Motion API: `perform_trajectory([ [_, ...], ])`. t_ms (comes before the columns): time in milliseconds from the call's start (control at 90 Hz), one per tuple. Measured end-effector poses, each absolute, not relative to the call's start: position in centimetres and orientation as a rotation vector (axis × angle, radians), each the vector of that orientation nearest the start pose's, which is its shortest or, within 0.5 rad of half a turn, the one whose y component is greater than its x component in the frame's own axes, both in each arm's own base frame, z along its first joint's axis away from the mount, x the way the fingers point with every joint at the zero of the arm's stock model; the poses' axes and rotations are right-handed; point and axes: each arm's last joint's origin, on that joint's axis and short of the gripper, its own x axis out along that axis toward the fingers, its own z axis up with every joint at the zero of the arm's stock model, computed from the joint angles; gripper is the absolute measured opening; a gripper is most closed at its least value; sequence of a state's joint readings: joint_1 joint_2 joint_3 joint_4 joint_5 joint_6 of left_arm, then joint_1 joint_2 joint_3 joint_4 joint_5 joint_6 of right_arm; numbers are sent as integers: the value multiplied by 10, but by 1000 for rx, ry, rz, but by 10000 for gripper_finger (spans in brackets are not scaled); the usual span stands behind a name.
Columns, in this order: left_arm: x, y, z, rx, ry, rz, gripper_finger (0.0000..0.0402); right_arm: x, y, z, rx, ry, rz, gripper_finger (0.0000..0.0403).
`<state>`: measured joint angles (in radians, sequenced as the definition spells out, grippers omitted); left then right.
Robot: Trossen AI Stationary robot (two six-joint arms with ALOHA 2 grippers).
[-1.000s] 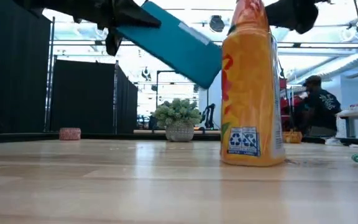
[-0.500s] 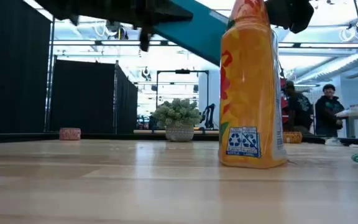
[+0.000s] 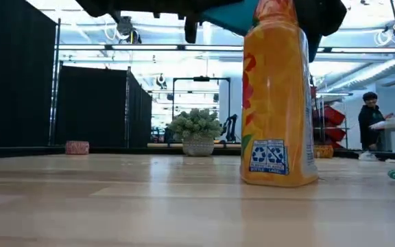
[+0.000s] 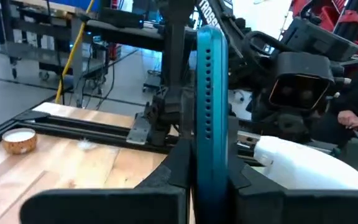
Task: Apply microfiber cloth
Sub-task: Spray the cellphone using the spray bottle
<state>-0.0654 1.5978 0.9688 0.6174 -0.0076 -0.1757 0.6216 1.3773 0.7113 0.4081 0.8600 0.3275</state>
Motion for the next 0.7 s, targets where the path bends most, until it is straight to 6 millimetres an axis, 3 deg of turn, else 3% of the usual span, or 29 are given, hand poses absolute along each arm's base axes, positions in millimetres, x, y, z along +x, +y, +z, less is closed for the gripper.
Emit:
perform_trajectory([
  [233,356,-23,271,-176,13,-56,9,242,147,236,138,150,-270,235],
  [333,356,-23,271,-176,14,-58,9,242,147,236,131,153,-263,210],
  [467,356,-23,271,-176,14,-58,9,242,147,236,133,155,-265,224],
  [700,355,-21,272,-162,26,-53,9,240,147,238,127,159,-256,301],
])
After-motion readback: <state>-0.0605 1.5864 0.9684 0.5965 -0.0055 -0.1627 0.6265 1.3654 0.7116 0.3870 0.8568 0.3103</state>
